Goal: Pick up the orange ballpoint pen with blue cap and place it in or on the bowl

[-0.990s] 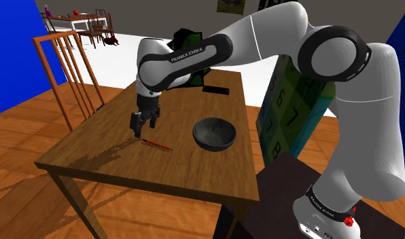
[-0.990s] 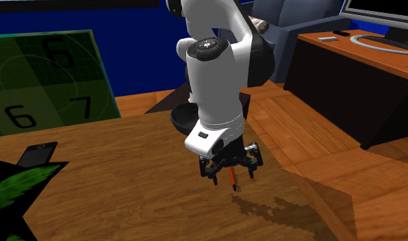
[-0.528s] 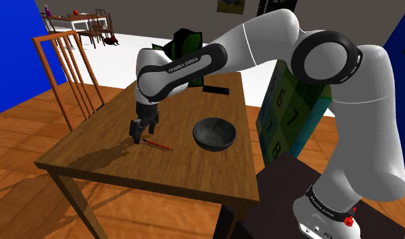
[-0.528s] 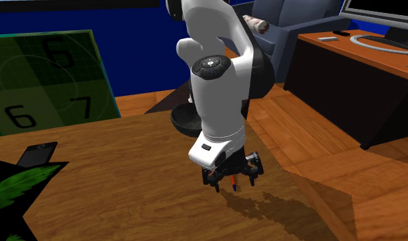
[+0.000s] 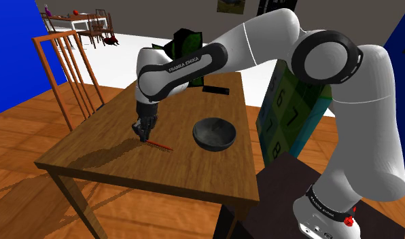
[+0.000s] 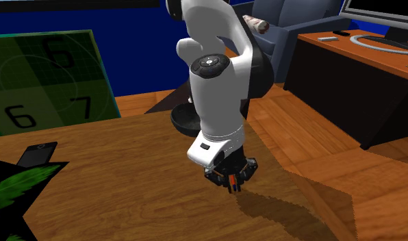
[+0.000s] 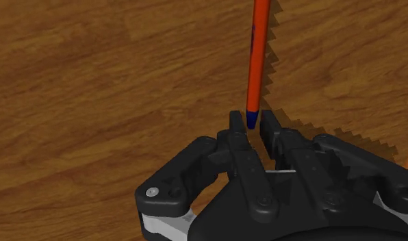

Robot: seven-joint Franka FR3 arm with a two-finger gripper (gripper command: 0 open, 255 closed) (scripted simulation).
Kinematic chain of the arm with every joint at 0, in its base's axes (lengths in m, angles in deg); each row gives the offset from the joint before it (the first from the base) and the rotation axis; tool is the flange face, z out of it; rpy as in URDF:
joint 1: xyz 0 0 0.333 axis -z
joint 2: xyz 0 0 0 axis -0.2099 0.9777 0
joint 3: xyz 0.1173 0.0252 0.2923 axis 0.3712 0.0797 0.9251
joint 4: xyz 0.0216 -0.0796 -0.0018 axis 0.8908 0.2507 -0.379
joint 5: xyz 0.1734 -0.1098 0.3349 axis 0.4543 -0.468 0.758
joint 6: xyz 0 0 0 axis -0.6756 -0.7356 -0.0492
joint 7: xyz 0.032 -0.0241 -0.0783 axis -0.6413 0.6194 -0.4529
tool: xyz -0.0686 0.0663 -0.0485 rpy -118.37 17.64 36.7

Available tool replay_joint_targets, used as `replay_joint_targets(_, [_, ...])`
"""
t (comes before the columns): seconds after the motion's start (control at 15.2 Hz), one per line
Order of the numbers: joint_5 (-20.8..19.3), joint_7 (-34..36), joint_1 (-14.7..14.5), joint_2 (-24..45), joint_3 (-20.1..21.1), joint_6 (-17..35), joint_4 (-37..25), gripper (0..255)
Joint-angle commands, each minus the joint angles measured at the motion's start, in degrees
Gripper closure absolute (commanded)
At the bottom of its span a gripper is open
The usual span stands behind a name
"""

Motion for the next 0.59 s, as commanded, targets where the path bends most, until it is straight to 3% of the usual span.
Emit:
replay_joint_targets(0.0, [0.1,0.0,-0.1,0.1,0.1,0.0,0.2,255])
replay_joint_targets(0.53, [0.1,0.1,0.0,-0.5,0.2,-1.2,-0.5,255])
